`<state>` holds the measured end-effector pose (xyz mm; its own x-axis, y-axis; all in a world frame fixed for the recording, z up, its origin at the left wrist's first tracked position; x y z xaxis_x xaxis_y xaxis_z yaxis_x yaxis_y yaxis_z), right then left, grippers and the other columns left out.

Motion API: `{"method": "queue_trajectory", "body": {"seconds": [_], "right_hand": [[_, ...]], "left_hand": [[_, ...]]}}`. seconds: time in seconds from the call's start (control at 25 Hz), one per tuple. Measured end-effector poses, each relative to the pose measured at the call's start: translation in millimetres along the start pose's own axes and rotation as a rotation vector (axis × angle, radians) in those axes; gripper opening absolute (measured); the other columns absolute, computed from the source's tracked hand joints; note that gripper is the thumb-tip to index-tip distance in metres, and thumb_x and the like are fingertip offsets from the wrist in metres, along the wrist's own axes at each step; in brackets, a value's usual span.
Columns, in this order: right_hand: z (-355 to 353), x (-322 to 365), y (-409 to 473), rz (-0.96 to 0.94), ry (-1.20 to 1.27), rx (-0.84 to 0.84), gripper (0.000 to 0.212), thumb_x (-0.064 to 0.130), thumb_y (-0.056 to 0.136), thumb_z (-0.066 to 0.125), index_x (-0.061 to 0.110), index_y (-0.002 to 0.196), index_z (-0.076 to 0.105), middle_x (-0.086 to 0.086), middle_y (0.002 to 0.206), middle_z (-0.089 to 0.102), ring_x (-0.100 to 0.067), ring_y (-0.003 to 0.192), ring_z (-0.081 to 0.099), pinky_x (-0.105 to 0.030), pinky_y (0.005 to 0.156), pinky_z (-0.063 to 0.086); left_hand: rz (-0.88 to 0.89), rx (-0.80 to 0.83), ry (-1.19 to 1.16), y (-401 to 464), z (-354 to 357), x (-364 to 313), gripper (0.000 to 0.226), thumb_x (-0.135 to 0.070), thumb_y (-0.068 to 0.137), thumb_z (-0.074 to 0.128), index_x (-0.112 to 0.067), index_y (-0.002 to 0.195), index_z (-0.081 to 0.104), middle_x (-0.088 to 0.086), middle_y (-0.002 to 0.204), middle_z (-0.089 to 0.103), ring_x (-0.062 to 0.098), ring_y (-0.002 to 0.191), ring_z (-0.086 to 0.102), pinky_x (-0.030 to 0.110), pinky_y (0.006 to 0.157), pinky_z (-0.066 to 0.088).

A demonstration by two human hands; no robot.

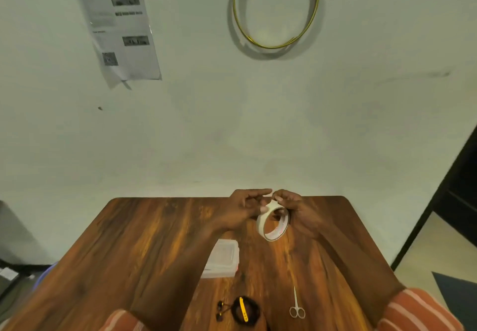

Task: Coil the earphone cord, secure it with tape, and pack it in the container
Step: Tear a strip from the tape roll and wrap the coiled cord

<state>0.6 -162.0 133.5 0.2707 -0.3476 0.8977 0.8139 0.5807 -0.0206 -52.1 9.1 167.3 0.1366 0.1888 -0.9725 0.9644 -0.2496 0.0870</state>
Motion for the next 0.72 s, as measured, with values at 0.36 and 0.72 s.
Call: {"method": "queue_trajectory", "body": {"seconds": [0.36, 0.72], "right_hand": [[7.5, 9.5, 20.0, 0.006, 0.028, -0.080, 0.006, 0.013, 0.083, 0.062, 0.015, 0.080, 0.067, -0.008, 0.070, 0.057, -0.018, 0.059, 0.053, -0.030, 0.059, 0.044], [29.1, -23.0, 12.1, 0.247, 0.427, 0.021, 0.029, 0.022, 0.094, 0.039, 0.015, 0.066, 0.038, 0.001, 0.048, 0.038, -0.010, 0.039, 0.036, -0.022, 0.037, 0.034]], "left_hand": [[0.057, -0.085, 0.241, 13.6, -1.8, -39.7, 0.009, -0.019, 0.089, 0.068, -0.013, 0.094, 0.072, -0.003, 0.092, 0.072, 0.016, 0.083, 0.067, 0.035, 0.079, 0.055], [0.331, -0.527, 0.385, -0.3, 24.4, -26.1, 0.015, -0.003, 0.094, 0.045, -0.018, 0.096, 0.047, -0.012, 0.080, 0.058, -0.001, 0.074, 0.061, 0.013, 0.061, 0.046]]}}
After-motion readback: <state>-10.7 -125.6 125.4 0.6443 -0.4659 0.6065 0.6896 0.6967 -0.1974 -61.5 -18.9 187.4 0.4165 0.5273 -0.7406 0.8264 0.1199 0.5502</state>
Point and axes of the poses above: each hand's wrist, its own y-axis towards the middle knuckle, its own z-axis out of the palm, x = y × z, the point moved 3 cm from there along y, towards the middle knuckle
